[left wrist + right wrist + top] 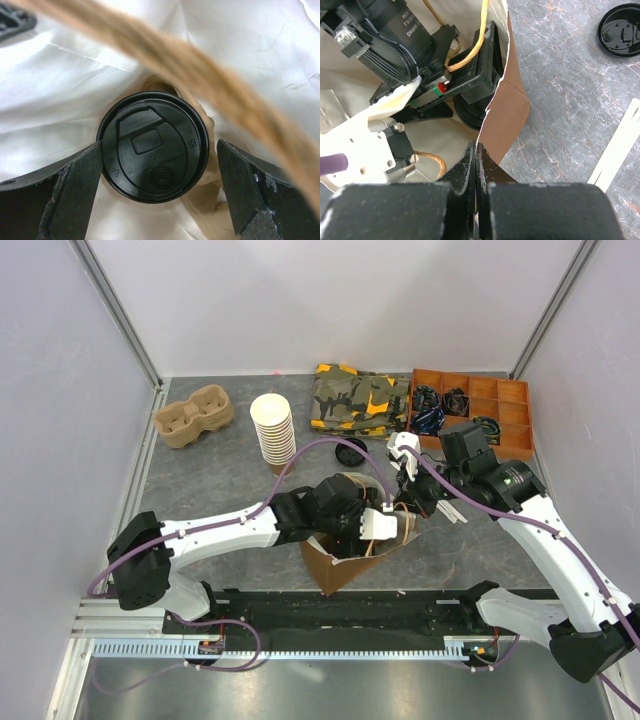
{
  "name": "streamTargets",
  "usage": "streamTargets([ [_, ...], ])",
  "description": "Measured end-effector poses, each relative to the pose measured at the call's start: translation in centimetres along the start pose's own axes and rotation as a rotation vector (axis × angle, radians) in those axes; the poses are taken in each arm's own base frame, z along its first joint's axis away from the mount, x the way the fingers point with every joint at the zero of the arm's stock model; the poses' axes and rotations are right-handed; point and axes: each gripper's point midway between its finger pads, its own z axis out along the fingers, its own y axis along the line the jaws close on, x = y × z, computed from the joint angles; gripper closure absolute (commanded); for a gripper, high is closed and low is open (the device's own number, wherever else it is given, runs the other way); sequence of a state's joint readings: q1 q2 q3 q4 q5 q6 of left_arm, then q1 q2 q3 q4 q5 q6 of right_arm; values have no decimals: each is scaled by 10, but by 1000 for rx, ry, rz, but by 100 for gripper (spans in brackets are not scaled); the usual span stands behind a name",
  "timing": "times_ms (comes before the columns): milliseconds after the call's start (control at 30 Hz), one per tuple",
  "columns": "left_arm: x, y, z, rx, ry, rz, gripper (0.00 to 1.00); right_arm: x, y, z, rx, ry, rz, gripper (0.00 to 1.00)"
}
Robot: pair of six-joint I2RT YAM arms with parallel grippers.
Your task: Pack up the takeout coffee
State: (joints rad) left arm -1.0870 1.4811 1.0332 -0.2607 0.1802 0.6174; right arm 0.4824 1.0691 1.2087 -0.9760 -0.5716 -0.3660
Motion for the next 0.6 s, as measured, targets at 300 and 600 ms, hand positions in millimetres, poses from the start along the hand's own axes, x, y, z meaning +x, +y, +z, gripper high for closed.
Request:
streamTargets([
  [300, -5, 2, -13, -18, -7, 4, 0, 0, -1, 2, -1, 3, 6, 100],
  [600, -7, 3, -17, -23, -14, 5, 0, 0, -2, 3, -2, 5, 11, 100],
])
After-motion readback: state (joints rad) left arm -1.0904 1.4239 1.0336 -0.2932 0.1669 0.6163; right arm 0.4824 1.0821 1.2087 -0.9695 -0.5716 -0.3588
